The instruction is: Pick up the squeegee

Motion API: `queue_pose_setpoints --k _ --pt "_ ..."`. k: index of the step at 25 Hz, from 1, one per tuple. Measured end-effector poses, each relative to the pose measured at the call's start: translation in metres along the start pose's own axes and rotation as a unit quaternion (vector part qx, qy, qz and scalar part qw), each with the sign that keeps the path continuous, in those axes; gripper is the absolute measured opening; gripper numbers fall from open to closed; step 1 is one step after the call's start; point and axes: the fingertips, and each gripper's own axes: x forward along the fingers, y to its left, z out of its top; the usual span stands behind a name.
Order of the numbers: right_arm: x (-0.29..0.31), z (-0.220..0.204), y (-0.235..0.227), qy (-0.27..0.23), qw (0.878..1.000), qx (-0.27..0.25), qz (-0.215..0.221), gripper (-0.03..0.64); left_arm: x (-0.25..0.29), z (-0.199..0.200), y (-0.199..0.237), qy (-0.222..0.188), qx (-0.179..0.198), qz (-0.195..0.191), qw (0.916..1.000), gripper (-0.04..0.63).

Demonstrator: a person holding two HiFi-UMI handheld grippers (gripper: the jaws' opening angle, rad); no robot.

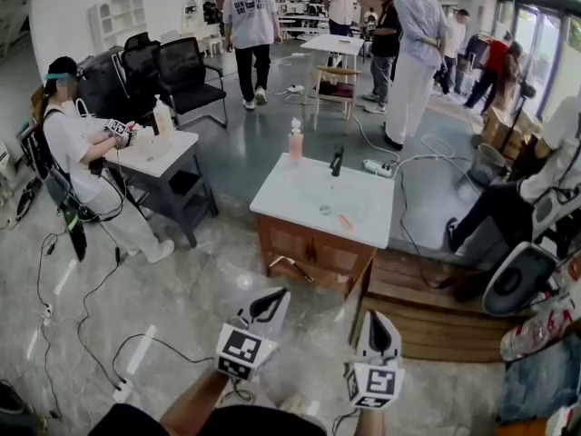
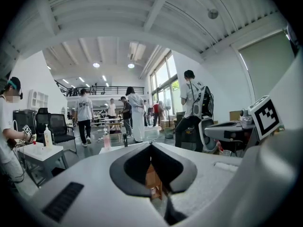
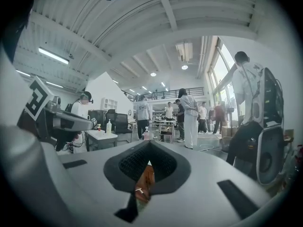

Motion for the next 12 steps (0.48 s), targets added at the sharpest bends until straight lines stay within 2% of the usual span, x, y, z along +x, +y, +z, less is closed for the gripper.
queue_pose_setpoints --k 12 --pt "0.016 -0.002 -0.020 -0.002 1.000 -0.006 0.011 -0.002 0.025 -0.001 -0.006 0.005 0.001 0.007 1.0000 0.003"
